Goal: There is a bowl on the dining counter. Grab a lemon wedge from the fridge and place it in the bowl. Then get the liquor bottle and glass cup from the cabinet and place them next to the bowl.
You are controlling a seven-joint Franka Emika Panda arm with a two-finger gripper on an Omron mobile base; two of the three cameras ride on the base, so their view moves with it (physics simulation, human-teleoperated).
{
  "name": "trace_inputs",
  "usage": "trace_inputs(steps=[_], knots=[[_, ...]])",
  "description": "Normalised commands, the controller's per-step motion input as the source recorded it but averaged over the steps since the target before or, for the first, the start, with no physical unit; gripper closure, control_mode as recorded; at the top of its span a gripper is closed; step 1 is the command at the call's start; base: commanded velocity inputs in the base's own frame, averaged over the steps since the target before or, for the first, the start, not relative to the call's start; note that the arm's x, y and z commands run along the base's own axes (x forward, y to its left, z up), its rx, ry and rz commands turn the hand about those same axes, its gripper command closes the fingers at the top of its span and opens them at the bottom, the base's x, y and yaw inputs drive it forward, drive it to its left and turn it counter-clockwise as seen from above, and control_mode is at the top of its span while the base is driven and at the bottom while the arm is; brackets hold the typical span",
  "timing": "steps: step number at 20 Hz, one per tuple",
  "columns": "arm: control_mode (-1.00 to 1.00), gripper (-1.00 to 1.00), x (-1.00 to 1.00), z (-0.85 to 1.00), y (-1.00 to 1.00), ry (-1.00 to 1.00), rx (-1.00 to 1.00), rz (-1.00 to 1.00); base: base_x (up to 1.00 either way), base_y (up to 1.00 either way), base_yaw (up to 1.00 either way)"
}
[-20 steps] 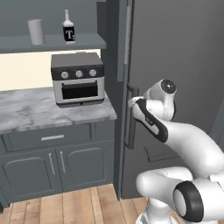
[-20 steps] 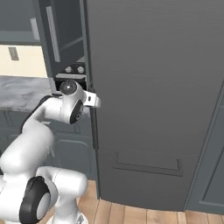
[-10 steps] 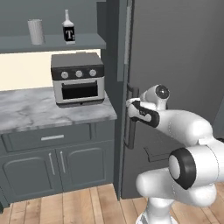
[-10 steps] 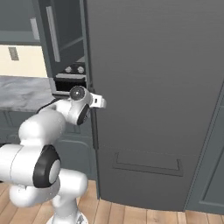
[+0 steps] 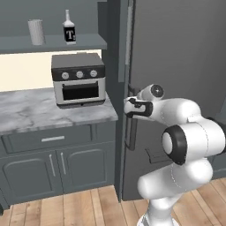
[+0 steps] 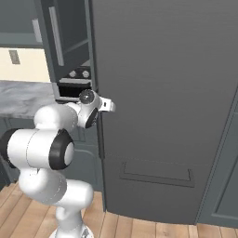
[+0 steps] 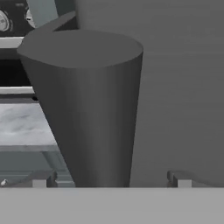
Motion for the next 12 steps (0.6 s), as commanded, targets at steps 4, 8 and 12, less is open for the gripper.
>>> trace_inputs(steps=[4, 8, 12], knots=[[-1.00, -1.00, 0.47, -0.14, 0.00, 0.00, 0.00, 0.00, 0.00, 0.00, 0.00], [-1.00, 1.00, 0.49, -0.14, 0.00, 0.00, 0.00, 0.00, 0.00, 0.00, 0.00], [-1.00, 1.00, 0.44, -0.14, 0.02, 0.00, 0.00, 0.00, 0.00, 0.00, 0.00]])
